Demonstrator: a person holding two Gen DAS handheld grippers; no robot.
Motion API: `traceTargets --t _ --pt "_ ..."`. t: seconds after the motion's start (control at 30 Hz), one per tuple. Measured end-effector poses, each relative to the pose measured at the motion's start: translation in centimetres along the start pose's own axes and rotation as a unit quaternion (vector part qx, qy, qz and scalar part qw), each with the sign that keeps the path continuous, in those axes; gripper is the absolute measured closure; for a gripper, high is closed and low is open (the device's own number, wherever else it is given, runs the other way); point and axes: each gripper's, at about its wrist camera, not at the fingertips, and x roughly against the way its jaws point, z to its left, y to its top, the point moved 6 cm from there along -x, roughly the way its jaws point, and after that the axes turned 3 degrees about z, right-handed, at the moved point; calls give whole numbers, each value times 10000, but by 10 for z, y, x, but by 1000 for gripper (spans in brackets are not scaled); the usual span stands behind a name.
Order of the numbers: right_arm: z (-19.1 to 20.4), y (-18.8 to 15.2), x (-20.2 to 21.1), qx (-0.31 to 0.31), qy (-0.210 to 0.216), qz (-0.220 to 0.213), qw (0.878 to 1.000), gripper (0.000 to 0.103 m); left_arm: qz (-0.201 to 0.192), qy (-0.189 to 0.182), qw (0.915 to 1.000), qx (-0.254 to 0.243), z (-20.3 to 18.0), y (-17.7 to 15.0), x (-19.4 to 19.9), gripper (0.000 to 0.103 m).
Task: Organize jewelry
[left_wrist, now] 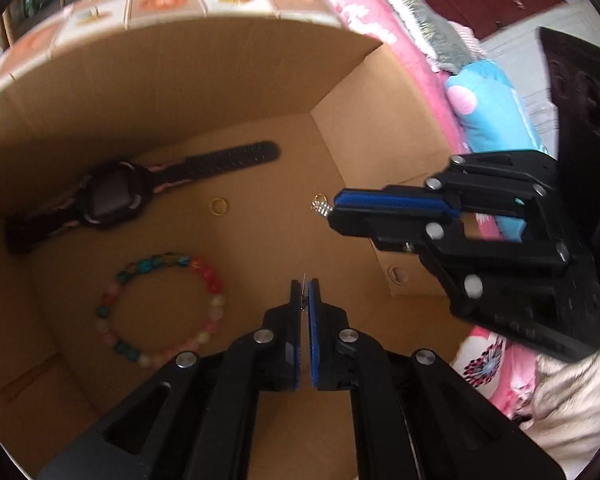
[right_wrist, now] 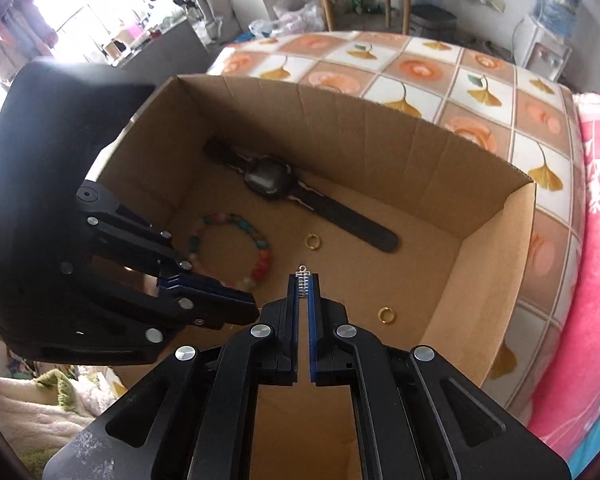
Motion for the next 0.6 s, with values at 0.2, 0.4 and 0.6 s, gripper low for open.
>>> traceTargets --t 0.2,0.4,0.6 --pt "-8 -6 -1 -54 -109 -67 9999 97 236 -32 9997 28 -8 16 -26 95" --pt "-12 -17 24 -205 -143 -429 9988 94 36 195 9998 54 -10 20 -23 77" --pt "-5 -34 81 -358 -66 -1216 9919 83 -804 466 9954 -232 -25 8 36 76"
